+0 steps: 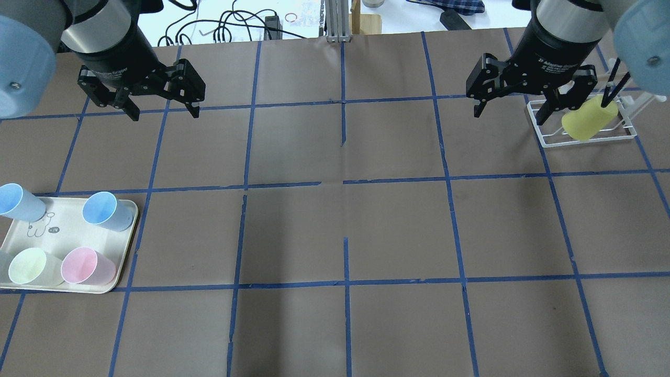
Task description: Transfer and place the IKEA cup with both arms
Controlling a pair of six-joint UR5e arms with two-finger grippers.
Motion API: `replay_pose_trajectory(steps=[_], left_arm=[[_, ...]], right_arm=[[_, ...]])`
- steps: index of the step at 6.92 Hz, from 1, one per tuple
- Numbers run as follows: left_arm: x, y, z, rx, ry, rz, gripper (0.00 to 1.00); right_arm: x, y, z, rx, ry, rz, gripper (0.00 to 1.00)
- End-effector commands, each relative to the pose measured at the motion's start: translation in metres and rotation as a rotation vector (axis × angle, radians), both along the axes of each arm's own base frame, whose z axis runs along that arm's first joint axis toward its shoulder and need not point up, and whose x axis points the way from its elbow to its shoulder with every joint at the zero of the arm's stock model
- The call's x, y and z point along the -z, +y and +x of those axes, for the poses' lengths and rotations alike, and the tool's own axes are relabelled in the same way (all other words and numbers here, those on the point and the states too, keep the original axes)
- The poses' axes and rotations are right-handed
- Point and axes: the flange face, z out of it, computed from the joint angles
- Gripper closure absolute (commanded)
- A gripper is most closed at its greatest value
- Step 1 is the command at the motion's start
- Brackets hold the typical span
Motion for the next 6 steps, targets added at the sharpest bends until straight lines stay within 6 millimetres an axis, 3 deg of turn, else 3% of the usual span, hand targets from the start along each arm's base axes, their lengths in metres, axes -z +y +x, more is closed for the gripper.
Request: replay_pose_trajectory(steps=[1,6], left_arm=[[-0.0013,0.0012,0.0001,0.000,-0.001,-0.003,0.00],[0.0002,0.0001,-0.0002,0.000,0.002,0.000,0.00]], right_arm=[[0.0002,-0.0002,0.0000,0.000,-0.001,0.000,0.00],[0.0034,-0.0019,-0.0013,-0.006,0.011,0.008,0.00]])
